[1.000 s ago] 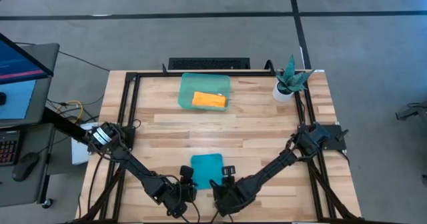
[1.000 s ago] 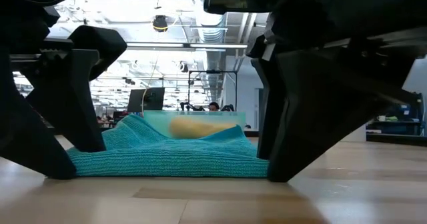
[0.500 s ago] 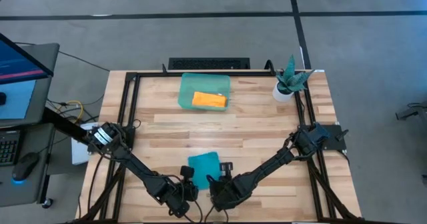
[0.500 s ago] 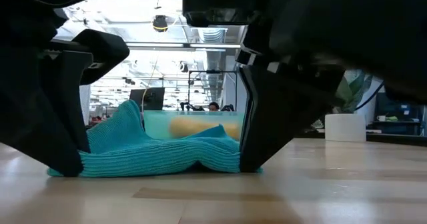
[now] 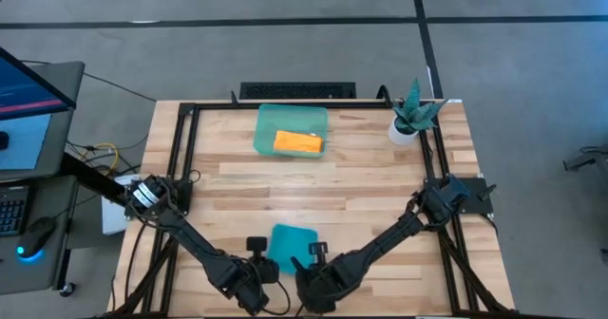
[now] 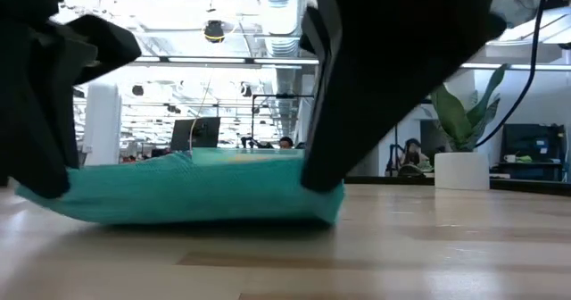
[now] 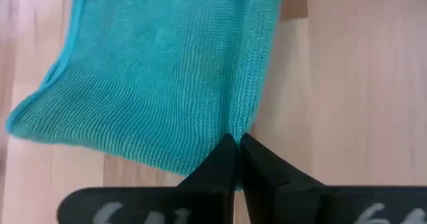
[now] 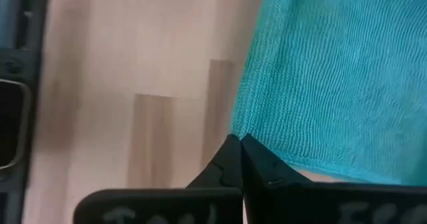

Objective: Roll microfiber towels into tight, uniform cylinder then place into a basket
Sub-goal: Roll the blue microfiber towel

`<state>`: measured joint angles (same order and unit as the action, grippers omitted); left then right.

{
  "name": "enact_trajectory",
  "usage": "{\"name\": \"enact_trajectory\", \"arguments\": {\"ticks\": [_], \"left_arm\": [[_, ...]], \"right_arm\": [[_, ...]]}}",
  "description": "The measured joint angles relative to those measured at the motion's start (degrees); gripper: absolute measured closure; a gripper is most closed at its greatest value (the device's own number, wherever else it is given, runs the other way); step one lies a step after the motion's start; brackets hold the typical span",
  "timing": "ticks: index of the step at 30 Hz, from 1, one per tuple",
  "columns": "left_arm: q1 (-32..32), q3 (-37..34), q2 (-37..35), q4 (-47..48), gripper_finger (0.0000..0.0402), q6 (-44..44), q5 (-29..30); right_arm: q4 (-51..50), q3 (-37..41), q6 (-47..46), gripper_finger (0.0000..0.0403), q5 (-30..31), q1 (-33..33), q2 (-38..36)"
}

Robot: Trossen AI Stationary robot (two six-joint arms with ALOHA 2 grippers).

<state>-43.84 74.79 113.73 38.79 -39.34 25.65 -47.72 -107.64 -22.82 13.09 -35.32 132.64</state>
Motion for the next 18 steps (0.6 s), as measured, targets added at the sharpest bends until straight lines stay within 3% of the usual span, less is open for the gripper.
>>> {"name": "enact_trajectory", "arguments": {"ticks": [8,18], "left_arm": [[-0.15,2.01,-0.02,2.99,0.0396,-6.24,-3.94],[2.22,2.09,-0.11,1.95,0.0397,-4.82,-13.51]], "right_arm": [[0.16,-1.65,0.75,0.0392,0.12,-0.59,0.0],[3.51,-1.72,1.86,0.0398,-6.95,-0.54,-0.11]]}}
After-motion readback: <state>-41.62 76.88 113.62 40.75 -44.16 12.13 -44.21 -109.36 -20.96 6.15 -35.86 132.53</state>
